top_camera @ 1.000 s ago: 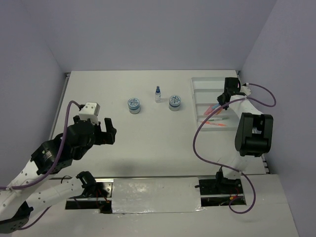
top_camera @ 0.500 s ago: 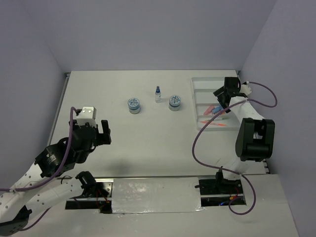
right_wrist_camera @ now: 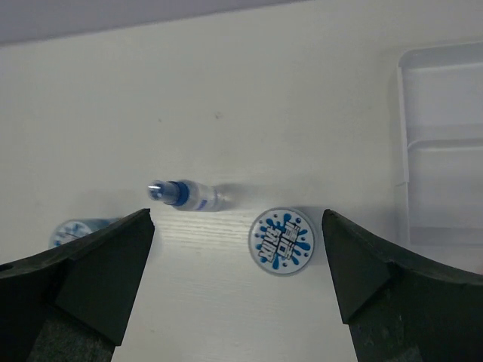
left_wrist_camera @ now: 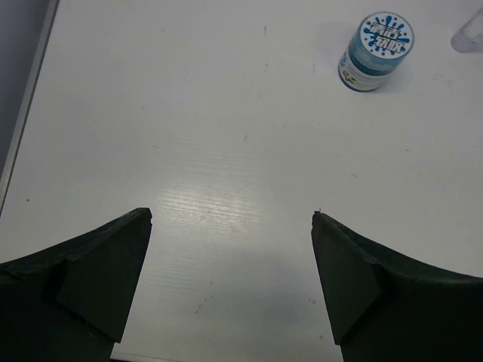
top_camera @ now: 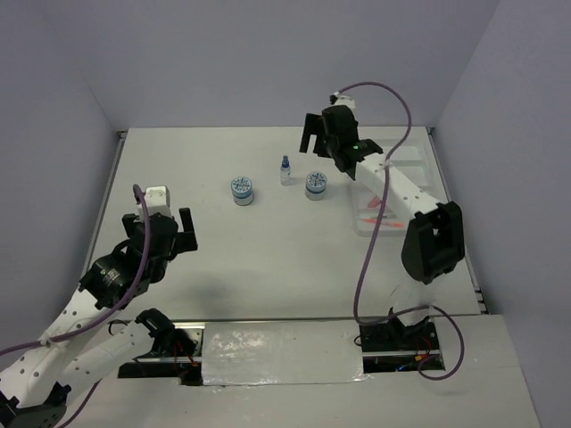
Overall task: Sort the stationery into containers
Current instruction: Pick up the stationery from the center of the board, then place the stationery in the storage box, then pick up the stationery from the center of the board, then place the stationery in the storage box, then pick up the stationery from the center of the board, then place the stationery in the storage box.
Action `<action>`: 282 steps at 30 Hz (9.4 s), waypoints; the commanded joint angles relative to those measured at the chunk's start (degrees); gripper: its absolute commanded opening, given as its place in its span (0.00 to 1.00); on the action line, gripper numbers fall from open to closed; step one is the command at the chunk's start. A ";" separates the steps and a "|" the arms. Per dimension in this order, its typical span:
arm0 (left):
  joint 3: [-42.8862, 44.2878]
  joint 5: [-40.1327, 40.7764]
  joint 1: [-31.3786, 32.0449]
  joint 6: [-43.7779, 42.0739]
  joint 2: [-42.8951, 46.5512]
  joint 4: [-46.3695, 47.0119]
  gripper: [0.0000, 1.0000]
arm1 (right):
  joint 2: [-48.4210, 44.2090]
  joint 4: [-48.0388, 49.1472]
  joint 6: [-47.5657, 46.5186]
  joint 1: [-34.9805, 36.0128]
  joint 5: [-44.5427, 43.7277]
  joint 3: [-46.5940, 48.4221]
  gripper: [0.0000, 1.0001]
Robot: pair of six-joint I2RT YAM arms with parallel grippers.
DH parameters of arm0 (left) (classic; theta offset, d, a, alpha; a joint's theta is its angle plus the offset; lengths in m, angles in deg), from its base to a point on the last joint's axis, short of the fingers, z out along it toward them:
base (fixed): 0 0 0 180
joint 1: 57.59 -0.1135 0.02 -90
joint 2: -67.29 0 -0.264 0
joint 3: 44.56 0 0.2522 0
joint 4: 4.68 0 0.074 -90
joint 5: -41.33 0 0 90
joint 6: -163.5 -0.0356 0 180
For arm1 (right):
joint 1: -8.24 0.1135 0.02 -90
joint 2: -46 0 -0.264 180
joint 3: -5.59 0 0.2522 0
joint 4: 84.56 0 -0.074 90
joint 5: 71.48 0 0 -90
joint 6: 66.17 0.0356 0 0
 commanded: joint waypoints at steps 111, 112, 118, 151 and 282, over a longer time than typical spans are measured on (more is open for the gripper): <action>0.23 3.90 -3.36 2.90 6.75 0.32 0.99 | 39.53 -8.61 -18.32 22.51 4.57 37.99 1.00; 0.15 3.81 -3.36 2.81 7.01 0.32 0.99 | 40.06 -8.70 -18.32 22.42 4.66 37.99 1.00; 0.06 3.28 -3.36 2.37 7.36 0.68 0.99 | 40.85 -9.58 -17.62 22.42 4.83 37.37 0.96; -0.56 0.47 -3.27 0.17 8.07 2.61 0.99 | 1.63 -1.40 -8.83 -15.81 -10.35 1.94 0.00; -1.96 -8.41 -3.18 -4.92 6.93 7.00 0.99 | 28.10 5.37 18.16 -35.33 27.50 16.79 0.48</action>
